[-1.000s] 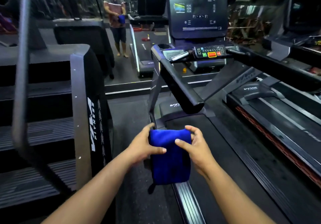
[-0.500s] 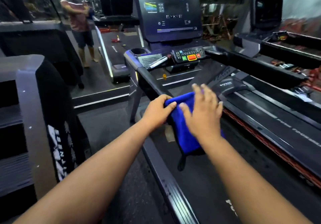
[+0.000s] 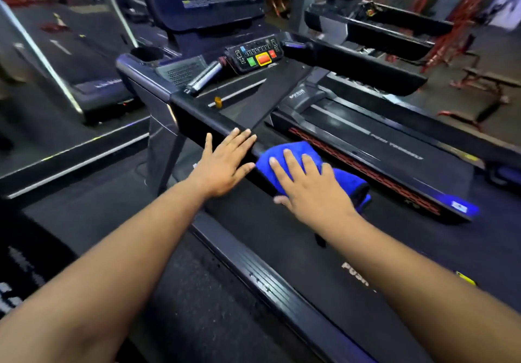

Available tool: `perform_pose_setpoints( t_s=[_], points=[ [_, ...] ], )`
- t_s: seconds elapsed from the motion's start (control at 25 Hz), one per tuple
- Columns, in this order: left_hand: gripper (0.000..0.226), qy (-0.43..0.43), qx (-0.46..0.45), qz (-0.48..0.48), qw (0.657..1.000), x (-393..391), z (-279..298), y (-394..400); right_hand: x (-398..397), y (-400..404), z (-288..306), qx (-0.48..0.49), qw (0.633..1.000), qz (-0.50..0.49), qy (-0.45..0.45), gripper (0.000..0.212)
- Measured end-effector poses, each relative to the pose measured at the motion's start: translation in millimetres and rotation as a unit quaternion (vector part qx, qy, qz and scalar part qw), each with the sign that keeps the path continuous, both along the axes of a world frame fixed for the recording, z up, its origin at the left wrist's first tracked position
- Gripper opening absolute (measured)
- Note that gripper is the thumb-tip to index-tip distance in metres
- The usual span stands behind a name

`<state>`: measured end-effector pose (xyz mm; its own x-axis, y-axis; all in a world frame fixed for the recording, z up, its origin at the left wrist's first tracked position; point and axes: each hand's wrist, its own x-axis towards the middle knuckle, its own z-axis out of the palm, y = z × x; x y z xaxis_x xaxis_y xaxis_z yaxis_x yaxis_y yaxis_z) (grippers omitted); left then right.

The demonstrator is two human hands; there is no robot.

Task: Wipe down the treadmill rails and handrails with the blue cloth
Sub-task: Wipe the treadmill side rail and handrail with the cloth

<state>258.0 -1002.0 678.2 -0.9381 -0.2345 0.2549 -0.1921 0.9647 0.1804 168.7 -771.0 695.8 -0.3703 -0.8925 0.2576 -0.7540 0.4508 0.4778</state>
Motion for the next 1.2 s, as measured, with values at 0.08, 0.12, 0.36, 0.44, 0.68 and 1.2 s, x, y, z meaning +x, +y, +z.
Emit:
perform_pose_setpoints(
  t_s=[0.08,0.12,0.36,0.44,0.68,1.2],
  points=[
    [0.072,-0.004,-0.021,-0.014,1.000,-1,-7,-5,8,52,-16,0.018,0.997,0.059,0.051,0.071],
    [0.072,-0.003,-0.030,-0.015,0.999,-3,-9,-7,8,65,-16,0.023,0.995,0.080,0.060,0.067],
    [0.105,-0.013,-0.075,-0.031,0.997,0,-8,-16,16,-26,-1,0.153,0.987,0.004,0.036,0.069],
    [0.111,-0.027,-0.070,-0.033,0.997,3,-6,-17,14,-1,0,0.184,0.980,0.034,0.075,0.069],
    [0.107,-0.048,-0.041,-0.035,0.997,-1,-3,-14,4,7,15,0.110,0.994,0.020,-0.008,0.054],
    [0.114,-0.071,-0.015,-0.057,0.996,-2,1,-21,4,-41,15,0.036,0.998,-0.032,-0.034,0.056]
  ],
)
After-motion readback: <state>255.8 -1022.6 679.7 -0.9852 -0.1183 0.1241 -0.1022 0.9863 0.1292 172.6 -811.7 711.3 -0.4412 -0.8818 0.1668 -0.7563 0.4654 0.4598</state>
